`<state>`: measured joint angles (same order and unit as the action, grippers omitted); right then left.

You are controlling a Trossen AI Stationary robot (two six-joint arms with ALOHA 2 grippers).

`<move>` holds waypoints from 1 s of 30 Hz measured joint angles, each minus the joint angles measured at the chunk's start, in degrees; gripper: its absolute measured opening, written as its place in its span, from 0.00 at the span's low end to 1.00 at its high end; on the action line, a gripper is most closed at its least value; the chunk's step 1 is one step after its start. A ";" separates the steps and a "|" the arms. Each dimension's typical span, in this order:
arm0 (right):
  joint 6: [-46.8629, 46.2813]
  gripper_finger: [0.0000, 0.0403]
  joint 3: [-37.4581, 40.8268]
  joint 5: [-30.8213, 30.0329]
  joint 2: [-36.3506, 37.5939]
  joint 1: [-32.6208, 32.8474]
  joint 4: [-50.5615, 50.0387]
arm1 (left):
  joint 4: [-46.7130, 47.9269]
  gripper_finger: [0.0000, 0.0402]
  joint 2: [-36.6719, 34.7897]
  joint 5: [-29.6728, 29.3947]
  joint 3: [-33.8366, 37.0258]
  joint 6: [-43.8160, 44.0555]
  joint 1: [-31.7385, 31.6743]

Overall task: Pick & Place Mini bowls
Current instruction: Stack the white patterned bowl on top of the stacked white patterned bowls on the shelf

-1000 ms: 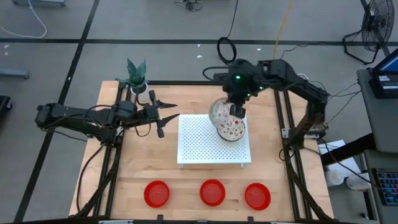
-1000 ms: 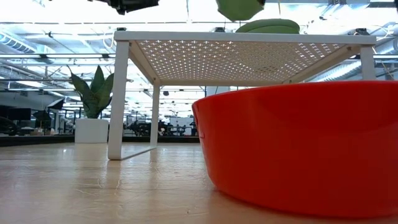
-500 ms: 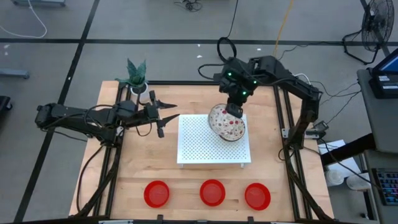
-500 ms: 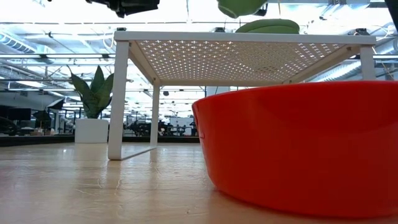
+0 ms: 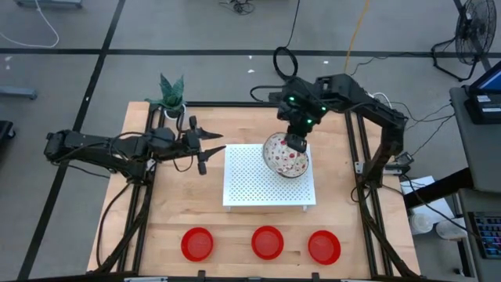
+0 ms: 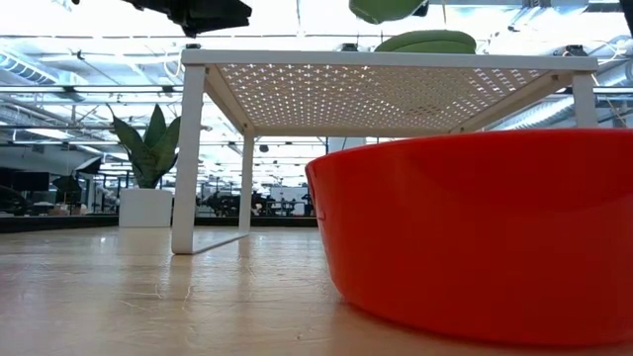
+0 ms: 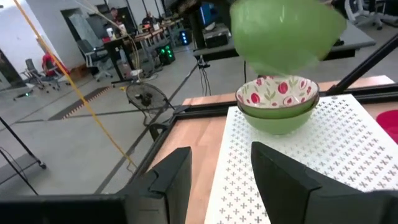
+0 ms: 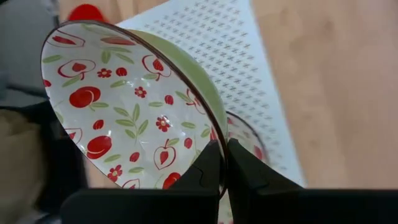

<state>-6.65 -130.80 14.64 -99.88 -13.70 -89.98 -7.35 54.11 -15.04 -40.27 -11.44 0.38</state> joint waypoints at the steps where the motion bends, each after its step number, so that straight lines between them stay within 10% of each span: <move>1: -0.46 0.00 0.00 -0.82 0.75 0.33 -0.04 | 0.43 0.42 0.00 0.00 0.00 0.01 0.15; 30: -10.06 0.00 28.82 2.27 15.20 -0.23 3.43 | -0.09 0.42 0.00 -0.01 -0.02 -0.47 0.79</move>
<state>-16.71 -101.98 16.92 -84.68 -13.93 -86.54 -7.43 54.11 -15.05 -40.29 -11.92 1.17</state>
